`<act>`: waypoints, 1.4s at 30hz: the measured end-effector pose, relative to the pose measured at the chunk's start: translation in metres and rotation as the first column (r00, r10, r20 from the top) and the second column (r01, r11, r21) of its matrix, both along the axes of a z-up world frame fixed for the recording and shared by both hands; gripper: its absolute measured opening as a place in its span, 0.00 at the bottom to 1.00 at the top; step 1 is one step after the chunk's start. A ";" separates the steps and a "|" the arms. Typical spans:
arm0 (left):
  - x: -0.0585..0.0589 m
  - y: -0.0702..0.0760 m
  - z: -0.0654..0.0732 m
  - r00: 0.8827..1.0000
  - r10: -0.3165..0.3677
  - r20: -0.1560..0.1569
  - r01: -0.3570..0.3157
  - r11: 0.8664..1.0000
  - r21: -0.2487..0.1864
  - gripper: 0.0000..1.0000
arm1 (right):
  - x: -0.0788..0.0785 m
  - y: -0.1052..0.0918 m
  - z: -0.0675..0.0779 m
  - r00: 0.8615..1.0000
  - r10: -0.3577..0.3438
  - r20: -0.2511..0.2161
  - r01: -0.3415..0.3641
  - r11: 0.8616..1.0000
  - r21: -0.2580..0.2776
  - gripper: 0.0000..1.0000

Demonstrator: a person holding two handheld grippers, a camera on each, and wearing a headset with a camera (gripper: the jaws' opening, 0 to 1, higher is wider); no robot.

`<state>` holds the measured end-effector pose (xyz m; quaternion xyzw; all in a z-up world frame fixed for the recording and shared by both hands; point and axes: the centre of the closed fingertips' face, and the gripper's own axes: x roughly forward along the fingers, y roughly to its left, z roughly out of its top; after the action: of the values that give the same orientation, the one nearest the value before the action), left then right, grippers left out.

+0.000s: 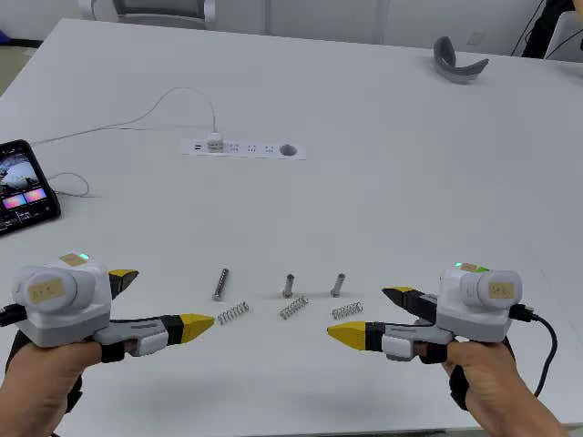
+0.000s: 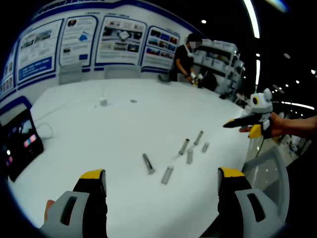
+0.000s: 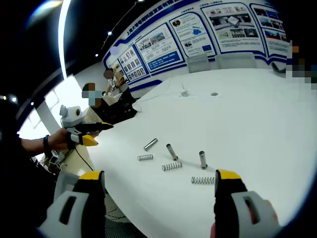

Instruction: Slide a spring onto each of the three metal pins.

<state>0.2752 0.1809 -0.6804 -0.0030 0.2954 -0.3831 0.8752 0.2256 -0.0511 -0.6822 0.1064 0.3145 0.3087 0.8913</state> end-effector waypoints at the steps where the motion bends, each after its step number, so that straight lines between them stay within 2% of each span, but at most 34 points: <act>1: 0.000 0.000 0.000 1.000 0.000 -0.001 0.000 1.000 -0.001 0.95 | 0.000 0.000 0.000 1.000 0.001 -0.001 -0.001 1.000 0.001 0.93; 11: 0.003 0.000 0.001 1.000 0.003 0.002 -0.003 1.000 -0.004 0.95 | -0.002 0.001 0.000 1.000 0.011 -0.004 -0.011 1.000 0.010 0.92; 21: 0.003 0.001 -0.001 1.000 0.006 -0.006 -0.006 1.000 -0.002 0.95 | 0.001 -0.004 0.004 0.999 0.004 0.043 -0.005 1.000 0.011 0.97; 30: 0.007 0.001 -0.002 1.000 0.018 0.001 -0.018 1.000 -0.002 0.97 | 0.001 -0.005 0.002 0.999 0.002 0.035 -0.002 1.000 0.005 0.99; 42: 0.016 -0.008 -0.016 0.999 0.000 -0.032 0.000 1.000 0.007 0.96 | -0.003 -0.006 -0.004 1.000 0.002 0.015 -0.002 1.000 -0.005 0.99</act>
<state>0.2907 0.1734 -0.6966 -0.0058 0.3106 -0.3820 0.8704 0.2224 -0.0572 -0.6863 0.1016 0.3086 0.3096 0.8937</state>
